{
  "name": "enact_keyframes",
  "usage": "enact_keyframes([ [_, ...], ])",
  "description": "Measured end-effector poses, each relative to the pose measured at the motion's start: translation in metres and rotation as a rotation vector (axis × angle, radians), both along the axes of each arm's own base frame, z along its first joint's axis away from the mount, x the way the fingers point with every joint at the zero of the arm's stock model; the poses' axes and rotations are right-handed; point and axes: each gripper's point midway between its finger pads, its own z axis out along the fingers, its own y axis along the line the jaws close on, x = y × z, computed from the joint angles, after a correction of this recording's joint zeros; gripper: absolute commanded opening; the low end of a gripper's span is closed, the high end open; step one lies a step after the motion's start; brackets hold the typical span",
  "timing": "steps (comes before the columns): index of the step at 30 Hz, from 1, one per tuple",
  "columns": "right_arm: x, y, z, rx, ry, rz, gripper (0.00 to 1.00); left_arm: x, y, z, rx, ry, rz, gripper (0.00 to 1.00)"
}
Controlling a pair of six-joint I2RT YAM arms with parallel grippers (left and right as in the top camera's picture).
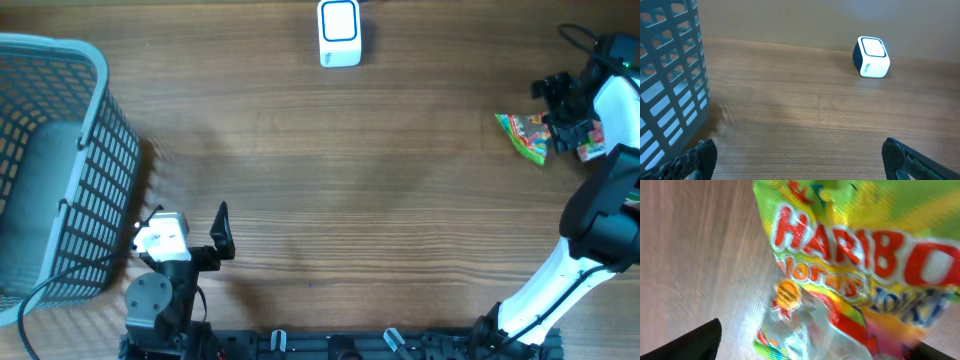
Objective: Scan the item barcode
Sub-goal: 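Carry the Haribo bag to the right edge and release it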
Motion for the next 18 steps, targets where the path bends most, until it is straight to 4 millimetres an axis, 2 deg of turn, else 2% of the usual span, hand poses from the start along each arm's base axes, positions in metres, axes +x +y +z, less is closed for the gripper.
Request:
enact_keyframes([
  [2, -0.005, 0.000, 0.011, -0.004, 0.009, 0.020, 1.00, 0.000, 0.000, 0.000, 0.000, 0.000, 0.000, 1.00],
  [4, -0.014, 0.001, 0.038, -0.021, -0.008, 0.025, 1.00, 0.000, 0.000, 0.000, 0.000, 0.000, 0.000, 1.00],
  [6, -0.027, 0.006, 0.083, -0.044, -0.059, 0.032, 1.00, 0.000, 0.000, 0.000, 0.000, 0.000, 0.000, 1.00],
  [7, -0.043, 0.016, 0.124, -0.057, -0.110, 0.045, 1.00, 0.000, 0.000, 0.000, 0.000, 0.000, 0.000, 1.00],
  [9, -0.064, 0.030, 0.181, -0.081, -0.213, 0.077, 1.00, 0.000, 0.000, 0.000, 0.000, 0.000, 0.000, 1.00],
  [11, -0.101, 0.056, 0.231, -0.090, -0.300, 0.151, 1.00, 0.000, 0.000, 0.000, 0.000, 0.000, 0.000, 1.00],
  [12, -0.120, 0.067, 0.247, -0.099, -0.326, 0.187, 1.00, 0.000, 0.000, 0.000, 0.000, 0.000, 0.000, 1.00],
  [16, -0.187, 0.101, 0.286, -0.142, -0.399, 0.266, 1.00, 0.000, 0.000, 0.000, 0.000, 0.000, 0.000, 1.00],
  [18, -0.202, 0.108, 0.302, -0.181, -0.460, 0.279, 1.00, 0.000, 0.000, 0.000, 0.000, 0.000, 0.000, 1.00],
])
